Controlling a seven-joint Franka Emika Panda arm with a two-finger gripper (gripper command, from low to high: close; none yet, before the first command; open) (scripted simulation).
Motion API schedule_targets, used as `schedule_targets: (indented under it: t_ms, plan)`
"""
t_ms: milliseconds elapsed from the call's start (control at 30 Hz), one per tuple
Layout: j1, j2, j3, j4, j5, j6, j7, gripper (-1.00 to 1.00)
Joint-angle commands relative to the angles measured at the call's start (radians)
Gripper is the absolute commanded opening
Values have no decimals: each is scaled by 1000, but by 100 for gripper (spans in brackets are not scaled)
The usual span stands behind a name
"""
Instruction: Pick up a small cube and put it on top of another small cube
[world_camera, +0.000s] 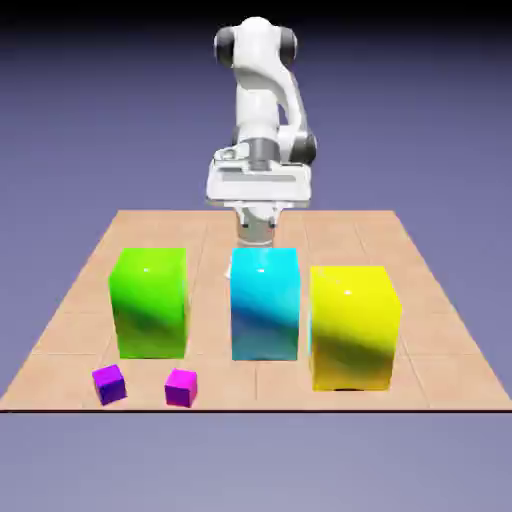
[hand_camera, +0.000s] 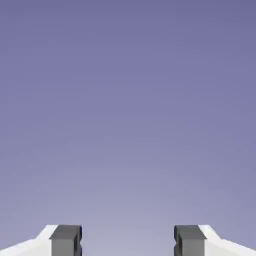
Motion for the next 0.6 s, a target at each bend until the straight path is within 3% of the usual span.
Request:
schedule_targets:
  t_ms: [0, 567]
  plan:
    - [36, 11, -7, 10, -43, -6, 4, 0]
    - [595, 232, -228, 103, -776, -42, 26, 0]
